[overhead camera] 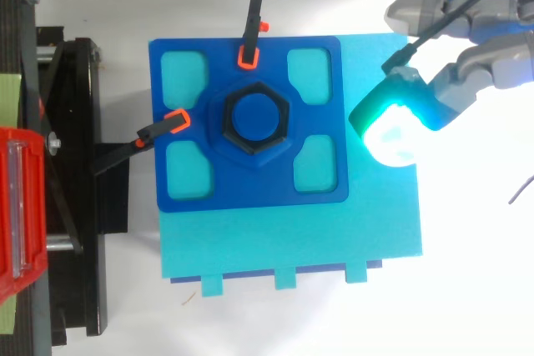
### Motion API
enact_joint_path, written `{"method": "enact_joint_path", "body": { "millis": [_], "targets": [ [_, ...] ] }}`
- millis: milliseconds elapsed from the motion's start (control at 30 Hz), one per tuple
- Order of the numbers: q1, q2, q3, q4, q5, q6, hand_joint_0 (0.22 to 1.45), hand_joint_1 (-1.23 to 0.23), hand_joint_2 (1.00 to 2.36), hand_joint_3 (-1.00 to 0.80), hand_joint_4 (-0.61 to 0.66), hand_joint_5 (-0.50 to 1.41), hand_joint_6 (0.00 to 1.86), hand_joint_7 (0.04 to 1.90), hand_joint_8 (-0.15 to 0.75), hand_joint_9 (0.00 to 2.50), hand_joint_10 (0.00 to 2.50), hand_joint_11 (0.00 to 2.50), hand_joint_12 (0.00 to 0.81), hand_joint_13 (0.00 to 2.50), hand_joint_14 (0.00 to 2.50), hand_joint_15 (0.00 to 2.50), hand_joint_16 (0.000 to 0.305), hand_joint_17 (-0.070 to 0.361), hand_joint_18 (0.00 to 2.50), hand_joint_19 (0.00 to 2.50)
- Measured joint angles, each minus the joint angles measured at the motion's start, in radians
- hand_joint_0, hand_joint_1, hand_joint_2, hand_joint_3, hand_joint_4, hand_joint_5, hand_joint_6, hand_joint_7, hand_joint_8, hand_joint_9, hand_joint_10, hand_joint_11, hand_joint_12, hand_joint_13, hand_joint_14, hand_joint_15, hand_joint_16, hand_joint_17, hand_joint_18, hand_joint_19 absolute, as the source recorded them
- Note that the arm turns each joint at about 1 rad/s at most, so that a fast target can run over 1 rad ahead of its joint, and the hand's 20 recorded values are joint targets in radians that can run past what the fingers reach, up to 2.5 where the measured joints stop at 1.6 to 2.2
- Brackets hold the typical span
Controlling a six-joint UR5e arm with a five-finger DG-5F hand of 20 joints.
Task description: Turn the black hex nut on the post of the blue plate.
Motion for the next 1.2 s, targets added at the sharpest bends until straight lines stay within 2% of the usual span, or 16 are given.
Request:
{"method": "enact_joint_path", "body": {
  "millis": [100,200,500,600,1200],
  "targets": [
    [0.0,0.0,0.0,0.0,0.0,0.0,0.43,-0.46,1.0,-0.5,-0.02,-0.26,0.5,0.62,0.079,0.0,0.0,0.0,0.272,0.0,0.0,0.03,0.041,0.093,0.0,0.1],
    [0.0,0.0,0.0,0.0,0.0,0.0,0.43,-0.46,1.0,-0.5,-0.01,-0.26,0.5,0.68,0.082,0.0,0.0,0.0,0.275,0.0,0.0,0.04,0.042,0.094,0.0,0.11],
    [0.0,0.0,0.0,0.0,0.0,0.0,0.43,-0.42,1.0,-0.5,0.01,-0.26,0.5,0.61,0.088,0.0,0.0,0.0,0.283,0.0,0.0,0.02,0.043,0.097,0.0,0.12],
    [0.0,0.0,0.0,0.0,0.0,0.0,0.43,-0.39,1.0,-0.5,0.01,-0.27,0.5,0.66,0.082,0.0,0.0,0.0,0.279,0.0,0.0,0.04,0.042,0.095,0.0,0.13],
    [0.0,0.0,0.0,0.0,0.0,0.0,0.44,-0.37,1.0,-0.5,0.03,-0.27,0.5,0.65,0.085,0.0,0.0,0.0,0.28,0.0,0.0,0.03,0.045,0.1,0.0,0.13]
  ]
}}
